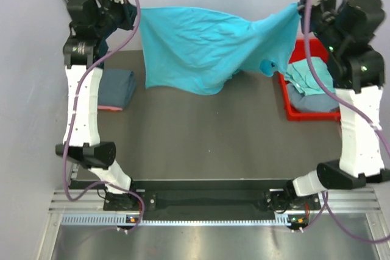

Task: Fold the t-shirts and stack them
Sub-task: Flatten the tshirt out

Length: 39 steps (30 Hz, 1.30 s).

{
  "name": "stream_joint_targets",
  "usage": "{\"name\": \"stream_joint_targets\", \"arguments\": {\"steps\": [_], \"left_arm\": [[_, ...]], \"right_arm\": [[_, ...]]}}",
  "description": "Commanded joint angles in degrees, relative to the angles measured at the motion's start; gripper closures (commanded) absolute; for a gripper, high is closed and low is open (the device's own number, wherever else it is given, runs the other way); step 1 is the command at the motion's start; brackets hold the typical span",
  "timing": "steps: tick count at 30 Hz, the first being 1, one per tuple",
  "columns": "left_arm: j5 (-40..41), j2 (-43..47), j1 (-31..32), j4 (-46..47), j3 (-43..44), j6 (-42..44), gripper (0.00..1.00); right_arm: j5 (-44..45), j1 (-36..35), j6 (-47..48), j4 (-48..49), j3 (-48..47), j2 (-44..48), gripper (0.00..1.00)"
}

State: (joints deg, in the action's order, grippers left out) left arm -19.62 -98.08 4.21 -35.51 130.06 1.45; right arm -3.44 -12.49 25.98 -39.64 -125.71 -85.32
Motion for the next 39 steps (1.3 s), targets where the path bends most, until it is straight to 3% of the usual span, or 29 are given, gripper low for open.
{"name": "stream_joint_targets", "arguments": {"steps": [1,7,12,16,23,27,31,37,39], "left_arm": [[-0.77,8.49,-0.25,4.57,-2.85,0.83,1.00],[-1.74,22.72,-0.16,4.66,-14.81,2.24,1.00],[-3.23,31.80,-0.16,1.94,-18.35,5.31,1.00],[-2.19,37.42,-0.16,0.09,-16.69,5.75,1.00],[-0.86,40.87,-0.16,-0.44,-13.34,5.84,1.00],[-0.25,40.43,-0.25,-1.14,-13.95,6.45,1.00],[0.19,40.07,-0.25,-1.85,-20.69,7.25,1.00],[-1.56,39.99,-0.17,0.60,-38.69,9.62,1.00],[-2.53,39.38,-0.16,1.66,-43.55,10.32,1.00]], "right_arm": [[2.21,0.19,-3.55,3.95,0.02,6.28,1.00],[2.03,0.19,-5.94,5.18,7.93,18.40,1.00],[1.07,0.36,-6.47,3.69,9.96,26.33,1.00],[1.07,1.06,-6.46,1.85,6.37,30.21,1.00],[-0.86,3.26,-8.48,0.79,-7.17,28.81,1.00],[-2.27,3.79,-9.72,2.02,-5.34,28.98,1.00],[-5.33,3.79,-10.34,5.34,4.66,31.43,1.00],[-10.08,3.79,-9.90,13.44,33.89,33.73,1.00],[-11.67,3.79,-9.81,15.98,39.37,32.42,1.00]]}}
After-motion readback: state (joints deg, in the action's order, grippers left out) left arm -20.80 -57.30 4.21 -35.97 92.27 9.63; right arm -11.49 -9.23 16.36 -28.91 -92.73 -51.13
